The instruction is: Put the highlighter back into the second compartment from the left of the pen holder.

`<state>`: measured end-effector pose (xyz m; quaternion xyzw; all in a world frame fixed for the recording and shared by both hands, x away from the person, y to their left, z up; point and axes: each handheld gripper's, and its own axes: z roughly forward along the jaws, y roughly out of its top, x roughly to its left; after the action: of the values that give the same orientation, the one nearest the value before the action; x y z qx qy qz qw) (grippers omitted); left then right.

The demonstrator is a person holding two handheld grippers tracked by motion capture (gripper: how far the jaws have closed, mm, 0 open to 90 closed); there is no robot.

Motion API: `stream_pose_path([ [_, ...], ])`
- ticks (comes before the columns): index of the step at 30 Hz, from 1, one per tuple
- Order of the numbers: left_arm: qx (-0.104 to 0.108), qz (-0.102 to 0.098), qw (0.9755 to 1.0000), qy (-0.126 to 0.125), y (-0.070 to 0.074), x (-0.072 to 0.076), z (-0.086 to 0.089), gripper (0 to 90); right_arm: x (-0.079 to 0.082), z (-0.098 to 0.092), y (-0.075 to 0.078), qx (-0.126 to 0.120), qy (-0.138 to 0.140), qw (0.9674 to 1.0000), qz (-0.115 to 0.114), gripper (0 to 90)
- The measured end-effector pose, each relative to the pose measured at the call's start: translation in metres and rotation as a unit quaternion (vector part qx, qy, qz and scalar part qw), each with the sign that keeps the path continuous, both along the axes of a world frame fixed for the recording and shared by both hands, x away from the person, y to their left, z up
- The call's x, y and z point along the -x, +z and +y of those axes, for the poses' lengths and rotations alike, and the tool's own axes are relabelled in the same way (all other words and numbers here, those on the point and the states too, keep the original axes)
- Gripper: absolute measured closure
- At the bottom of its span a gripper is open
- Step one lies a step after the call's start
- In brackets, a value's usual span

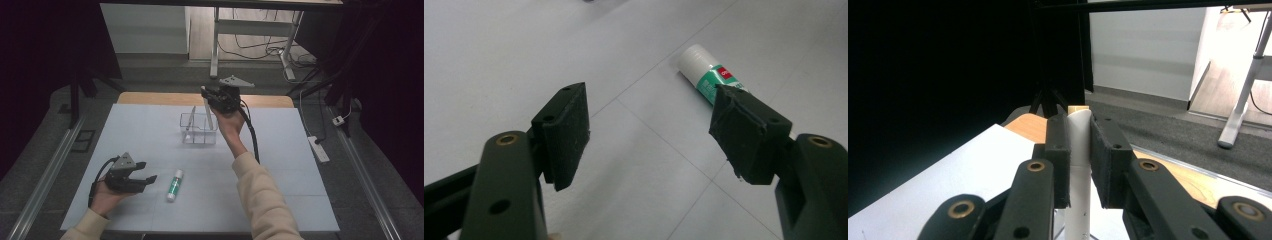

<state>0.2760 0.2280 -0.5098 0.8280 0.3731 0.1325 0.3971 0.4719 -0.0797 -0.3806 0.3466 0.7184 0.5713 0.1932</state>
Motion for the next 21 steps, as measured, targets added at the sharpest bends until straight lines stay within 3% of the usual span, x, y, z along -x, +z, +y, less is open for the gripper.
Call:
stream_pose_path([
  [21,0.002,0.0,1.0,-0.002,0.0,0.0,0.001,32.1,-0.011,0.017,-0.003,-0.008,-0.001,0.9999,-0.007,77.8],
])
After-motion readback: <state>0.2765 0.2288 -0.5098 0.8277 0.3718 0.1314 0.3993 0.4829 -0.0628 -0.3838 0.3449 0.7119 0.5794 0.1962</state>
